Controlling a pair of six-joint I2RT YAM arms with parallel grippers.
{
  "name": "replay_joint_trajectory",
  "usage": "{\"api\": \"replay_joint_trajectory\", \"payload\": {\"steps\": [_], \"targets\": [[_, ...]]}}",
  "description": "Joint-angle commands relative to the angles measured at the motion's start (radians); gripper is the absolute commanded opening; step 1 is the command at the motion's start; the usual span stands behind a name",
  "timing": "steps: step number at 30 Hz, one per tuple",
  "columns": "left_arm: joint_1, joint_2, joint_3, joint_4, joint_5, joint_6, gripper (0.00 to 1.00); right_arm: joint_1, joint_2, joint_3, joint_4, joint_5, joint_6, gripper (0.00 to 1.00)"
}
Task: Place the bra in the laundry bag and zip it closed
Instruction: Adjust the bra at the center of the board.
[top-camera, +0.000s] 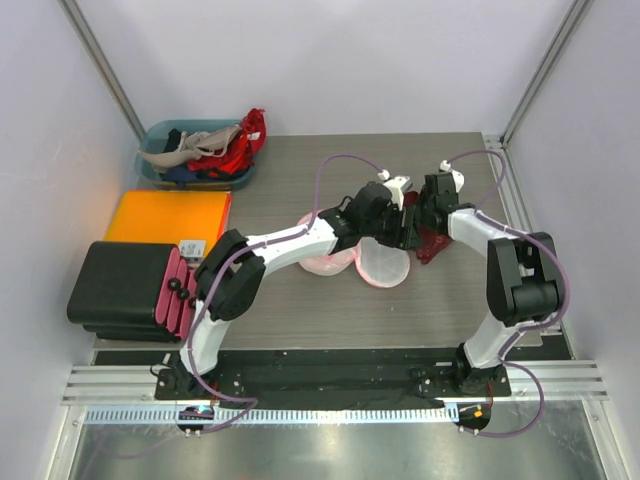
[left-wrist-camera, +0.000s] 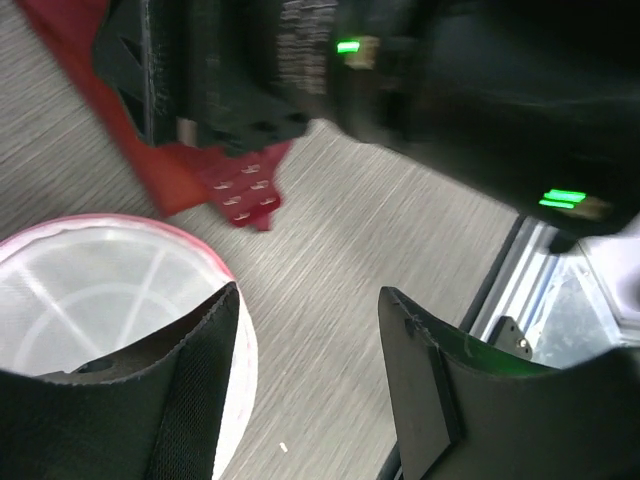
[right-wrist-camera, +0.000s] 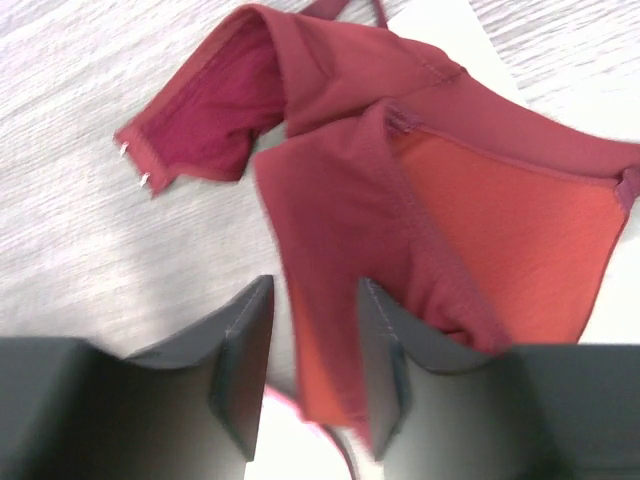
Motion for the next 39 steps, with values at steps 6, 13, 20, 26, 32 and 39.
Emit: {"api": "replay_joint_trajectory", "payload": {"steps": [6,13,20,26,32,39], "targets": [[0.009,0.002,0.07,-0.016,0.022,0.008,0.49,-0.066,-0.284,0.021,-0.217,-0.057,0.013,0.72],[0.009,-0.139,-0.103,0.141,0.1,-0.104,0.44,-0.06,-0.437,-0.159,-0.252,-0.097,-0.005,0.72],[0.003,-0.292,-0.261,0.205,0.135,-0.164,0.43,-0.028,-0.39,-0.24,-0.23,-0.042,-0.018,0.7],[0.003,-0.379,-0.34,0.214,0.123,-0.167,0.43,-0.014,-0.324,-0.236,-0.2,0.009,-0.033,0.65],[0.003,-0.418,-0.358,0.194,0.109,-0.145,0.42,-0.011,-0.273,-0.228,-0.163,0.027,-0.039,0.5],[0.003,-0.415,-0.358,0.189,0.112,-0.139,0.42,-0.007,-0.27,-0.207,-0.158,0.036,-0.037,0.18]]}}
